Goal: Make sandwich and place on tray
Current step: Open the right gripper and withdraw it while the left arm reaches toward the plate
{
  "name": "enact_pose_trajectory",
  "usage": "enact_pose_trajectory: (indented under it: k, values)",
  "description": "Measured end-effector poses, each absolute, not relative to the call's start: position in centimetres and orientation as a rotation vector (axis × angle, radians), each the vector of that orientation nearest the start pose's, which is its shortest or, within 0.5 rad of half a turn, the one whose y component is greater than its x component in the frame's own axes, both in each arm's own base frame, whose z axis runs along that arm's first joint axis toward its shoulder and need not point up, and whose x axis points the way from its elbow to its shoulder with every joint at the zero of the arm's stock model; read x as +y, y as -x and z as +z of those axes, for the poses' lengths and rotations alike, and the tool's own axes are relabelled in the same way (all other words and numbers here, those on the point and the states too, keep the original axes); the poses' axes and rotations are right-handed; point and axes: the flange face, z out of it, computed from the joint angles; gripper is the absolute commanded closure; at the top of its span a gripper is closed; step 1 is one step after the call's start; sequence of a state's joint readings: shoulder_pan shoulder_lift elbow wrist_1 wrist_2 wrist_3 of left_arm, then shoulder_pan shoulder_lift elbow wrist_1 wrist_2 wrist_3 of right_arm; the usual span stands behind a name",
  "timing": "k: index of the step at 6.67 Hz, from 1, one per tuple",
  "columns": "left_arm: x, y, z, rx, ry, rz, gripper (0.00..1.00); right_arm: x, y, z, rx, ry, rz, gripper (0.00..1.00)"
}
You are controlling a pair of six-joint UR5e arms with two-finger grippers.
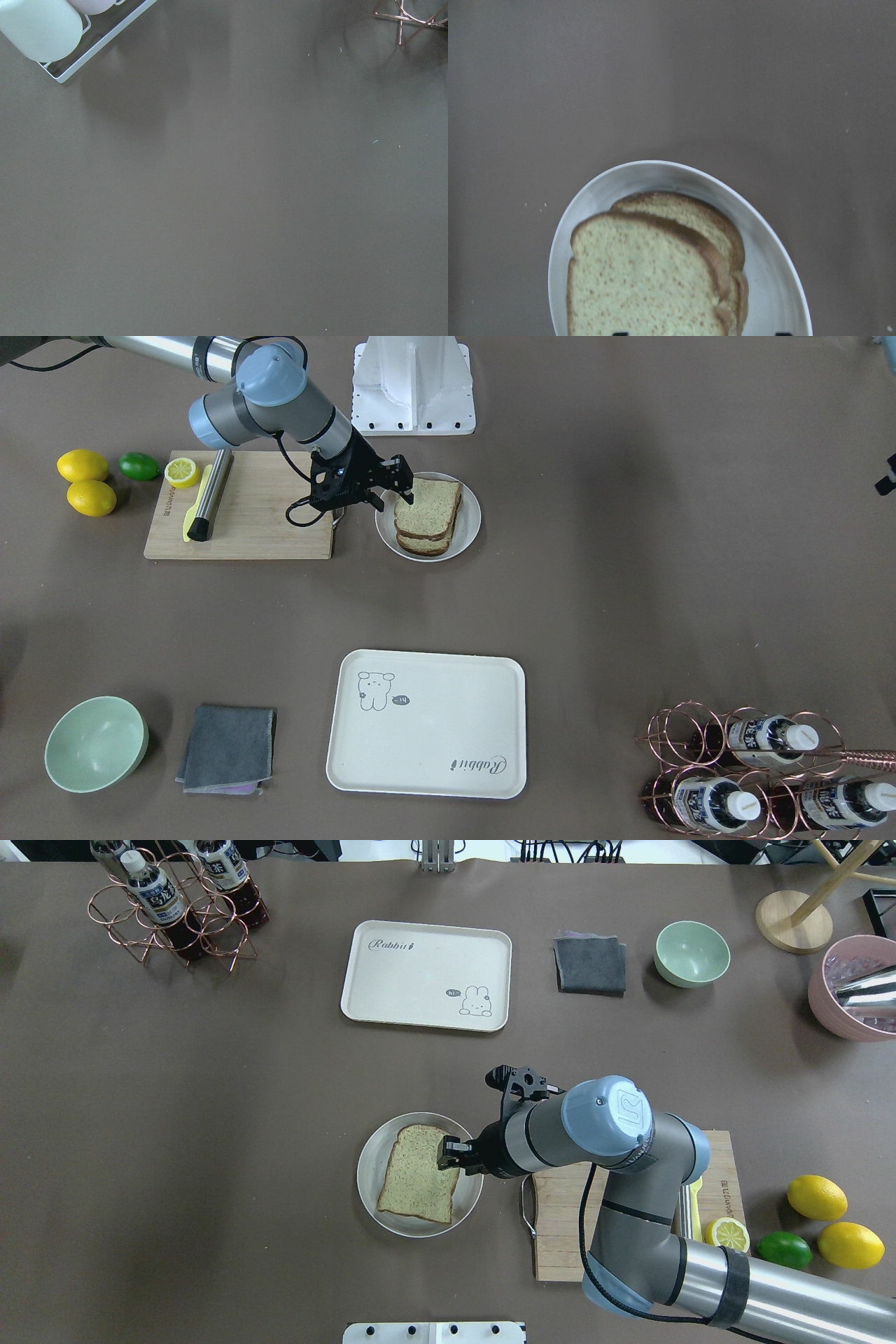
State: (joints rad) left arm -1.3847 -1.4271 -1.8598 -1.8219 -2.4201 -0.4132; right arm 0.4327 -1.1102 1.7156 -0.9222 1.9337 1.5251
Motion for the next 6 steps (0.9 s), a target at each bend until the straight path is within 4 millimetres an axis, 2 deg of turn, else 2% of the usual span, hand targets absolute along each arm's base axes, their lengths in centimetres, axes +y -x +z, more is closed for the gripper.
enact_pose_trajectory:
  k: [1,2,3,4,5,6]
  values:
    - [-45.6,-9.5,51.8,0.95,-0.09,-0.045,0.02,-36.2,51.9,26.1,-1.269,0.005,0.122,0.0]
    - [-45.5,-17.1,48.3,0.971,-0.07,-0.053,0.02,-38.0,49.6,27.9,-1.248,0.012,0.143,0.0]
    - [-44.5,-23.6,45.3,0.982,-0.055,-0.064,0.02,-40.2,46.2,29.7,-1.233,0.028,0.147,0.0]
    - [-42.5,-30.2,42.0,0.994,-0.047,-0.077,0.02,-41.8,42.1,32.0,-1.219,0.033,0.128,0.0]
    - [-40.0,-36.2,39.2,1.009,-0.045,-0.07,0.03,-42.3,38.3,35.0,-1.194,0.022,0.098,0.0]
    - [-37.5,-40.9,36.8,1.03,-0.038,-0.046,0.03,-42.1,34.8,37.9,-1.165,0.007,0.068,0.0]
